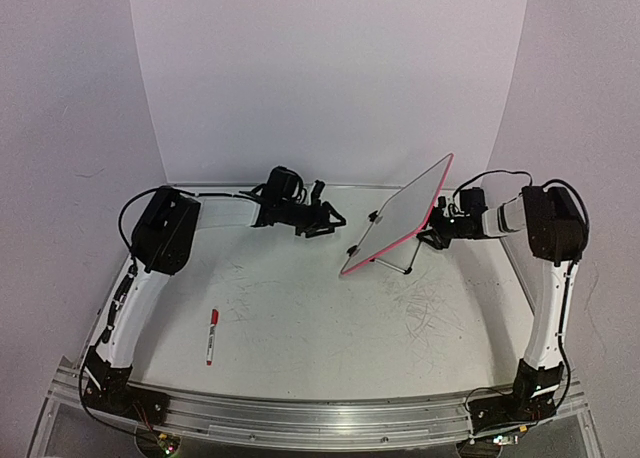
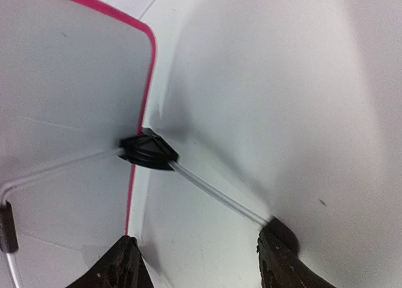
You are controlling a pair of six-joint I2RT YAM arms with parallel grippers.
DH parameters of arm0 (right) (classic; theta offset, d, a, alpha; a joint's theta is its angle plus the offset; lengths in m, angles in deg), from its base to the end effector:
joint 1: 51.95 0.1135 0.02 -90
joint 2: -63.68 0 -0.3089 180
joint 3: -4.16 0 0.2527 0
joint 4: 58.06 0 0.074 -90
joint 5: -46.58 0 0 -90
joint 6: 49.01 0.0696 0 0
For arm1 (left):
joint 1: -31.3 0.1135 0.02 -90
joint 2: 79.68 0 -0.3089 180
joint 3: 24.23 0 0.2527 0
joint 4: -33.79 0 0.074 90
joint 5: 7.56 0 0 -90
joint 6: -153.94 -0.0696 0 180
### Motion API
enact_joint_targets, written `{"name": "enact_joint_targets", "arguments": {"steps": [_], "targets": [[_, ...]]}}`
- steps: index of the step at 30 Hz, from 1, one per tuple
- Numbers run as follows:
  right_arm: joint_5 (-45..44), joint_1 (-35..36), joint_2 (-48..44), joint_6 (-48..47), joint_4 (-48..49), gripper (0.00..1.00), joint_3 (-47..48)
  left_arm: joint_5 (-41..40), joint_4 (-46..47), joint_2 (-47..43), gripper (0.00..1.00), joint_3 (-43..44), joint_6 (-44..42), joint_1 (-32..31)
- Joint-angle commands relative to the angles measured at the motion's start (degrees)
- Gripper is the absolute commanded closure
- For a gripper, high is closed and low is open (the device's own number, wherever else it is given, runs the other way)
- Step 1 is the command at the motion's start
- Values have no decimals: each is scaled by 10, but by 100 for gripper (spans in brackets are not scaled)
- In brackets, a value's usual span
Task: Write a sentence on the whiteboard
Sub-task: Adjust the whiteboard stand at the center of the board.
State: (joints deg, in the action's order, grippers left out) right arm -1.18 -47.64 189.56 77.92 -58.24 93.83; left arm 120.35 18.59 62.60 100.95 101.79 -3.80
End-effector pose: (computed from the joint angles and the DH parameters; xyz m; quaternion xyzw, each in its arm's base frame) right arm 0.5010 0.0847 0.1400 0.0779 0.8447 0.4491 0.2805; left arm 0.4784 -0.3885 0.1593 0.1368 0.8319 -0.5001 0.1978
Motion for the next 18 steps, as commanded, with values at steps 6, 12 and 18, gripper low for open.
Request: {"name": "enact_joint_targets", "arguments": {"steps": [6,12,18], "targets": [[-18,-29,-80,-7,-49,34,-111,122,102,113,49,135,84,-15],[-27,-29,-93,-1,-33,34,-144,123,103,134,57,139,99,-34],[-17,-11,-68,23,-6,35,-137,108,103,108,61,80,96,-38]]}}
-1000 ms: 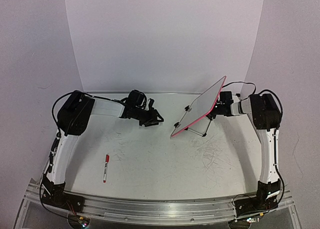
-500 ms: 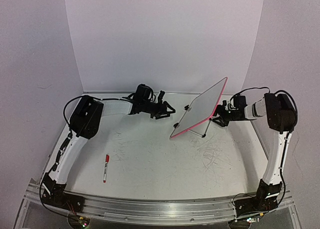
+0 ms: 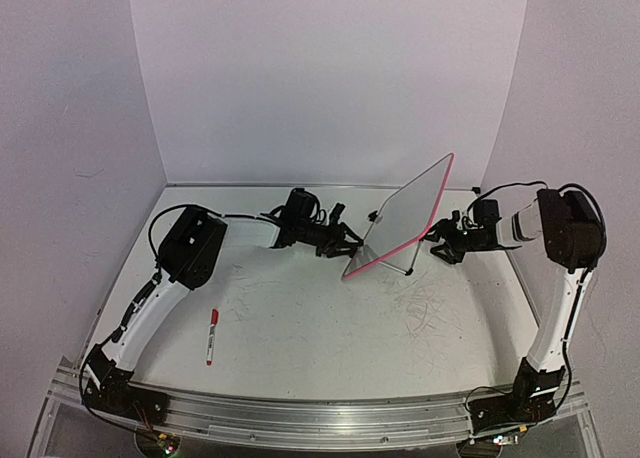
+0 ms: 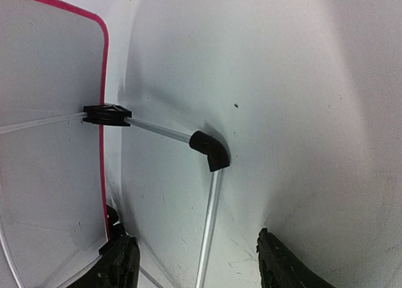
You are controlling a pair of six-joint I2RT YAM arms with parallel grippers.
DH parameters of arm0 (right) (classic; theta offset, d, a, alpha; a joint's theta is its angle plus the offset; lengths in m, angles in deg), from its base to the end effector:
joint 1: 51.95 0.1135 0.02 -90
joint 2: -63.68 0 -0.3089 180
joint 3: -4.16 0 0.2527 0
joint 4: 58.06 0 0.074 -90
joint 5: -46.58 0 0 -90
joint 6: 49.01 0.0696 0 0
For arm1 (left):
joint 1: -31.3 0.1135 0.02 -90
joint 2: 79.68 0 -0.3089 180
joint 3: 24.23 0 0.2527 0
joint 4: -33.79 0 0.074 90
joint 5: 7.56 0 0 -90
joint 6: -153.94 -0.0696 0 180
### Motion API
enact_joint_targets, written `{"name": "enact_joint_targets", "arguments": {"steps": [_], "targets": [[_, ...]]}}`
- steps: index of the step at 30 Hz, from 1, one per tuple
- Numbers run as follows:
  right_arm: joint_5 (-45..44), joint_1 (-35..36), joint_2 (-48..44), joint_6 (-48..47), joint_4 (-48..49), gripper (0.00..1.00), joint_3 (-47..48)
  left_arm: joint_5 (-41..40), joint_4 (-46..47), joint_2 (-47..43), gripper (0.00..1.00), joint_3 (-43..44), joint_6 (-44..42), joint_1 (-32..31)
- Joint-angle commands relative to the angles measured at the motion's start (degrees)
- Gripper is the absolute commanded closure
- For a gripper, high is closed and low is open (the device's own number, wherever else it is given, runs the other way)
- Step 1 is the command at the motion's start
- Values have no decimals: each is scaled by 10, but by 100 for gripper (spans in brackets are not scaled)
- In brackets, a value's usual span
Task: Write a sentence on the whiteboard
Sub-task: Adjust the whiteboard stand at the center of the board.
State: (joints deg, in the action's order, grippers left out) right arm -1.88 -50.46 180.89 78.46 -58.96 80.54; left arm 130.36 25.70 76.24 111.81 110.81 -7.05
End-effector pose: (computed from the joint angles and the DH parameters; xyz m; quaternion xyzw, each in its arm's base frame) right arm 0.4452 0.0578 0.1391 0.1256 0.8563 0.4326 0.2525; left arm 0.4747 -0.4415 0.0970 0.1505 0.7966 -0.5749 0.1109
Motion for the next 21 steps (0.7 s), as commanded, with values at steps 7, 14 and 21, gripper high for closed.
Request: {"name": "enact_joint_targets", "arguments": {"steps": [7,14,21], "targets": [[-10,63,59,41,18,36,32,-3,33,-72,70,-109,8,-22],[-4,103,104,43,23,39,68,-52,34,-150,78,-240,-1,-28],[23,132,144,35,23,41,108,-86,36,-206,86,-340,-2,-37]]}}
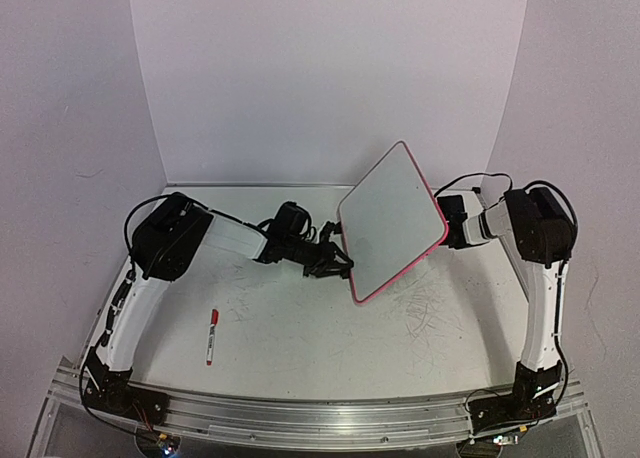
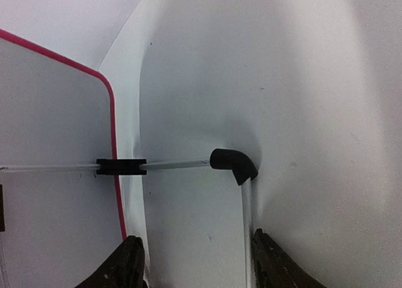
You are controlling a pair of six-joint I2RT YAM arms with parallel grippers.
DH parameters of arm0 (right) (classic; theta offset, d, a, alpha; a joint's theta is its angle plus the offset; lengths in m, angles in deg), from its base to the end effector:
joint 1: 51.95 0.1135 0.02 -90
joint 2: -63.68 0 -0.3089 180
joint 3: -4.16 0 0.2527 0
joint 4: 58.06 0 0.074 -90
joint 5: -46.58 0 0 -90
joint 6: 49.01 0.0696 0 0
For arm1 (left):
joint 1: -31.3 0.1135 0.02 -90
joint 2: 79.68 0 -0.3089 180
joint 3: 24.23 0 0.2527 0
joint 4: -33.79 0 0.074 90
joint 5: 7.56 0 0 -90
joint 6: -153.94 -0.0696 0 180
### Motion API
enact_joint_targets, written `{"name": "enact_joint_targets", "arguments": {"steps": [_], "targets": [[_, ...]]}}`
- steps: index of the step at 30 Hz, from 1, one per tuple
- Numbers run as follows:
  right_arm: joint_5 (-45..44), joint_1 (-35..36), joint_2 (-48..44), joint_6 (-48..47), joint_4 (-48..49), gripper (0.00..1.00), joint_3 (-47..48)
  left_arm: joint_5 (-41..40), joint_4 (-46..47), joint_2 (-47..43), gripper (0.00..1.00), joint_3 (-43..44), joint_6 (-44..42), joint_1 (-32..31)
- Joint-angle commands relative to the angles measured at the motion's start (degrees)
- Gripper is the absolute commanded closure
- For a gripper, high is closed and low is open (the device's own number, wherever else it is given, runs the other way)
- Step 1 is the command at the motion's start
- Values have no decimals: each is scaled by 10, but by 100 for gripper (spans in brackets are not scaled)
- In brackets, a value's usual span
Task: Write a sentence on the whiteboard
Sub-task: Adjust the whiteboard stand at the center of the board.
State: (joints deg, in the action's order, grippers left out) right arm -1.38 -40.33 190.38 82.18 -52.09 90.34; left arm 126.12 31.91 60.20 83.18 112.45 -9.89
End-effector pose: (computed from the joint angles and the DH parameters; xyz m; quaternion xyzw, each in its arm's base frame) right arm 0.4806 0.1464 0.1257 0.0495 0.8415 0.4775 0.2478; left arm 0.3988 -0.4129 0.1067 0.1209 0.8303 -0.5388 0.0751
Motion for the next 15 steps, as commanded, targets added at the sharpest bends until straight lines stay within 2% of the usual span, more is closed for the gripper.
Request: {"name": "enact_joint_targets", "arguments": {"steps": [1,8,11,15], "targets": [[22,33,53,-2,-46,41,14,-56,-25,-57,87,-68,-20,-10],[23,28,48,-21,-62,40,34,-121,-23,-126,86,-146,-35,-12],[19,12,38,-32,-72,40,32,-143,-24,-146,81,-170,-53,-10],[9,-20,15,-64,-98,39,13,-171,-31,-178,68,-202,-80,4]]}}
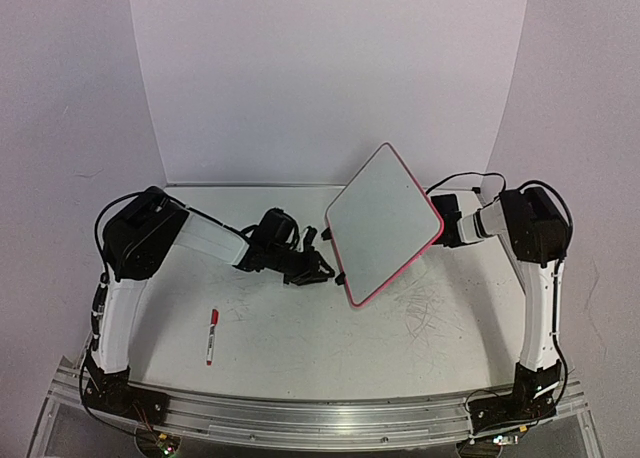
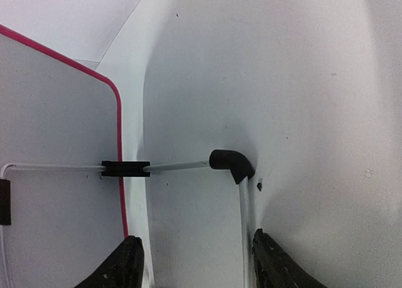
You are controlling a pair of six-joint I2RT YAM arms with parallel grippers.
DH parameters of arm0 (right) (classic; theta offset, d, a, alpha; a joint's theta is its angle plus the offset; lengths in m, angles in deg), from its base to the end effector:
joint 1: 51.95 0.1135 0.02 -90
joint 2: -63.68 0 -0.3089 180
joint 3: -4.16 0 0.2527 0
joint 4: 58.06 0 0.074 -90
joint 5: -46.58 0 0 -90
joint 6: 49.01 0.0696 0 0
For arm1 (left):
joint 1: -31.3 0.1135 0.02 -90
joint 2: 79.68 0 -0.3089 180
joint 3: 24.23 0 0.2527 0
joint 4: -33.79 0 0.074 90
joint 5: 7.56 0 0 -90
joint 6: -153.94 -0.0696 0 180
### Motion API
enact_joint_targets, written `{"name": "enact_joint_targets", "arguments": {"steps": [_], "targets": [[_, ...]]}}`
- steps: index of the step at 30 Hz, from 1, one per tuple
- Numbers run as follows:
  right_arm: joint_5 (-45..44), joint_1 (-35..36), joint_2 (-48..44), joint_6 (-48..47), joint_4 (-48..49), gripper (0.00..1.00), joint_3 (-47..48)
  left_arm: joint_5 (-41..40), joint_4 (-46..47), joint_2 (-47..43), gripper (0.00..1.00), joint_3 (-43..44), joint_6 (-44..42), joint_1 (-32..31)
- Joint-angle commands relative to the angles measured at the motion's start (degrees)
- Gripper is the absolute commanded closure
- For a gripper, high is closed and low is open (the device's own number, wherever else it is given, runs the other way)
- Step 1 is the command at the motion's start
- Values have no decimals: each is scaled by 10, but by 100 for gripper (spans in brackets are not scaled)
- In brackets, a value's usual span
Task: Write a sentence on the whiteboard
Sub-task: Adjust the whiteboard stand at the center of the board.
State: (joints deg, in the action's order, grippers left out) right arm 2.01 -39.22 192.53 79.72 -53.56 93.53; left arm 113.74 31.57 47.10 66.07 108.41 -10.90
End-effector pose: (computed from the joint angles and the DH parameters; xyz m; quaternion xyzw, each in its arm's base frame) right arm 0.4860 0.1606 0.1230 0.0102 0.8373 0.4935 0.2351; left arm 0.3552 -0.3709 0.1272 0.0996 0.8702 -0.4629 0.1363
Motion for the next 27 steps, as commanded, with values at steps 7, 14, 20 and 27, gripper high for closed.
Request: {"name": "enact_joint_targets", "arguments": {"steps": [7,14,20,27], "targets": [[-101,-75,-85,-128,-161,34,-75,-72,-30,-110,26,-76,-98,73],[-204,-75,-191,-179,-224,30,-141,-33,-35,-109,6,-33,-243,93],[-245,-81,-277,-179,-234,28,-208,-2,-21,-78,16,-12,-486,74],[-218,-90,-356,-150,-234,28,-268,-64,-11,-10,32,67,-635,69]]}}
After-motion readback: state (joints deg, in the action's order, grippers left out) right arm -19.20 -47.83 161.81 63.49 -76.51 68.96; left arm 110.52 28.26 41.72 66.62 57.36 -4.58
